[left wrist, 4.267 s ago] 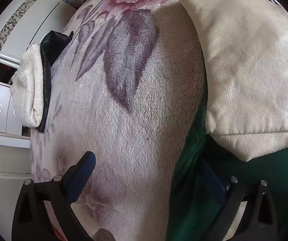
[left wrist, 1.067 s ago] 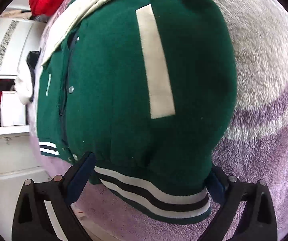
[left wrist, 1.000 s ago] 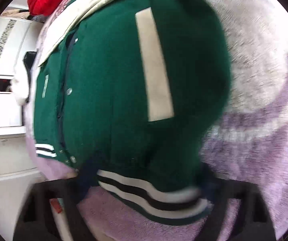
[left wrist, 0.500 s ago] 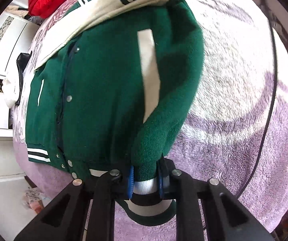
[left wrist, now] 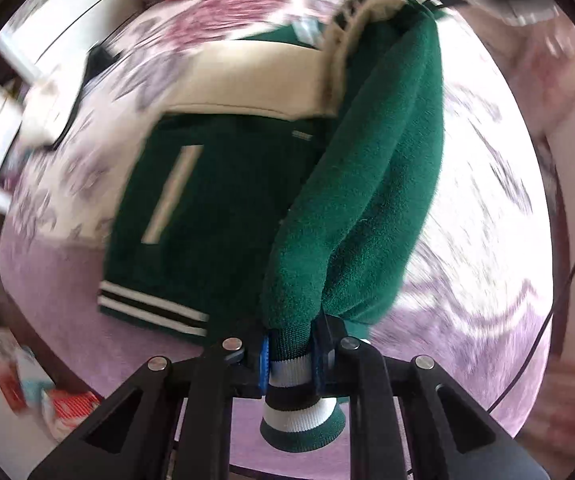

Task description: Fold large clothes

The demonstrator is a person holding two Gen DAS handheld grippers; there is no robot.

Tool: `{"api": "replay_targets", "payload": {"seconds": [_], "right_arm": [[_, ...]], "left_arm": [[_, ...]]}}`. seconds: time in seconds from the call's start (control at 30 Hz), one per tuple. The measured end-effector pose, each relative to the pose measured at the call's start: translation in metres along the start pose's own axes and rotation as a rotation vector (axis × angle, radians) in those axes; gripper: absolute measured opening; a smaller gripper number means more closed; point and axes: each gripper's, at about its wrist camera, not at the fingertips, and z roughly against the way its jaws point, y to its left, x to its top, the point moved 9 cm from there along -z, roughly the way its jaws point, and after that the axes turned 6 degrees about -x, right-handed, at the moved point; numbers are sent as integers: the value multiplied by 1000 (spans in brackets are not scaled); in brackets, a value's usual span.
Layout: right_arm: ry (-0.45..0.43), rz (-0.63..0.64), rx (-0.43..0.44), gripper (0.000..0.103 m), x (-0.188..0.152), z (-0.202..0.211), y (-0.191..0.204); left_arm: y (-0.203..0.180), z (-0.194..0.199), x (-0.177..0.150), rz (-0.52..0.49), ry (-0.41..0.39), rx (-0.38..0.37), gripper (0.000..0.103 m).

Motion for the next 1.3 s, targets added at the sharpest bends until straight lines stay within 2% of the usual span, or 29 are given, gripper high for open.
{"api": "replay_targets", "payload": {"seconds": [0.03,0.1,0.17,0.2,0.27,0.33,0.4,0.43,0.5,0.57,0.6,0.63,0.7,0.77,0.8,0.87,0.9,0.93,0.97,1.0,1.07,1.13,1.23,1.3], "right_arm": [[-1,12,-28,18,6,-5,22],[16,33,-93,18,17,-36,73],[36,32,-140,18,27,-71,113],[49,43,-167,17,30,-95,127],[74,30,-199,18,37,-143,155],[108,24,-227,19,39,-187,166],[143,5,-225,42,39,-220,180],[142,-4,-208,49,38,-225,183],[134,-12,-111,72,37,-232,200],[143,-8,-13,74,29,-228,212],[150,-8,21,74,21,-222,213],[151,-6,46,74,14,-216,213],[137,16,73,74,-11,-194,203],[119,34,44,74,-42,-175,177],[114,35,24,74,-54,-172,165],[121,25,-46,74,-89,-163,123],[125,5,-68,74,-106,-160,101],[143,-25,-93,74,-126,-161,76],[165,-46,-108,74,-144,-163,58],[176,-68,-113,74,-160,-166,41],[201,-113,-145,74,-199,-175,6],[239,-127,-118,74,-231,-188,-6],[300,-134,-52,74,-279,-212,-10],[320,-107,-83,74,-303,-233,-15]], "left_arm": [[27,2,5,37,0,1,12],[66,1,10,100,-10,0,12],[112,-12,9,166,13,2,13],[141,-24,7,220,23,-25,13],[175,-51,-1,291,76,-71,18],[209,-86,-13,386,131,-168,20],[234,-117,-28,471,200,-270,26],[245,-126,-35,513,227,-335,28],[264,-128,-45,587,220,-424,31],[288,-120,-55,638,188,-460,43],[297,-116,-59,655,178,-460,62],[308,-112,-63,679,164,-468,68],[317,-108,-67,735,145,-497,68],[309,-107,-59,765,142,-585,68],[298,-110,-55,747,157,-613,68],[274,-117,-44,668,188,-615,68],[265,-121,-41,618,202,-591,68],[257,-128,-40,550,213,-520,66],[253,-130,-36,511,200,-476,53],[250,-131,-34,475,176,-420,19],[252,-124,-33,475,127,-402,17],[259,-114,-36,494,85,-403,16],[277,-111,-45,518,88,-384,16],[286,-123,-46,521,106,-356,17]]}}
